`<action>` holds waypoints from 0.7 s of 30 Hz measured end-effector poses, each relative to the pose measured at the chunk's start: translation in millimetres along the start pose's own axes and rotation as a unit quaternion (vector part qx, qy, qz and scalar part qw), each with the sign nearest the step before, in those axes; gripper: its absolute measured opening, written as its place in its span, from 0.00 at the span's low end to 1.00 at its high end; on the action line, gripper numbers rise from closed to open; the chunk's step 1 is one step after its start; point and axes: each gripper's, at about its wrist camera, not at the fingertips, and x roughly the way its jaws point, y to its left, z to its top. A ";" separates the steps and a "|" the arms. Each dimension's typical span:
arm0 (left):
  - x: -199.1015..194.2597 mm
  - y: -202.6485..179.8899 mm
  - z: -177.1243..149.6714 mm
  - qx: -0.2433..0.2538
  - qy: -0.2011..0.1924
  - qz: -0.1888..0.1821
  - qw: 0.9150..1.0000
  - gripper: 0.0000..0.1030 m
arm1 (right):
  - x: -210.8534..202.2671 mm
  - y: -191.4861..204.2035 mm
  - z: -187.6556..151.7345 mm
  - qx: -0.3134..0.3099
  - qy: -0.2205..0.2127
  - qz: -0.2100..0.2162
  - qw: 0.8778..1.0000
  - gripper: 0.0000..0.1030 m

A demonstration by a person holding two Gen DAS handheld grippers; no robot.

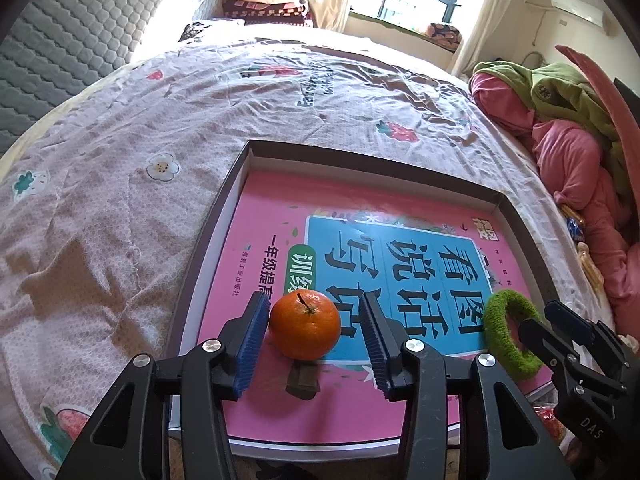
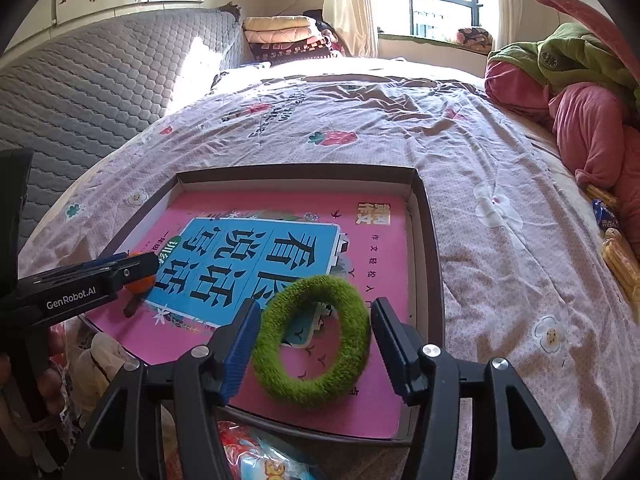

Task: Organize objects
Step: 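Open the left tool onto the pink book while the right tool releases the ring beside it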

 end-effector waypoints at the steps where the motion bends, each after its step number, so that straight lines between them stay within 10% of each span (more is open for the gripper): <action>1: -1.6 -0.1 -0.1 0.000 -0.002 0.000 1.000 0.47 | -1.2 -0.3 0.7 0.001 -0.002 -0.001 1.000 0.56; 21: -52.6 0.5 -18.1 0.000 -0.028 -0.005 1.000 0.48 | -25.3 0.5 6.0 -0.004 -0.033 0.004 0.999 0.58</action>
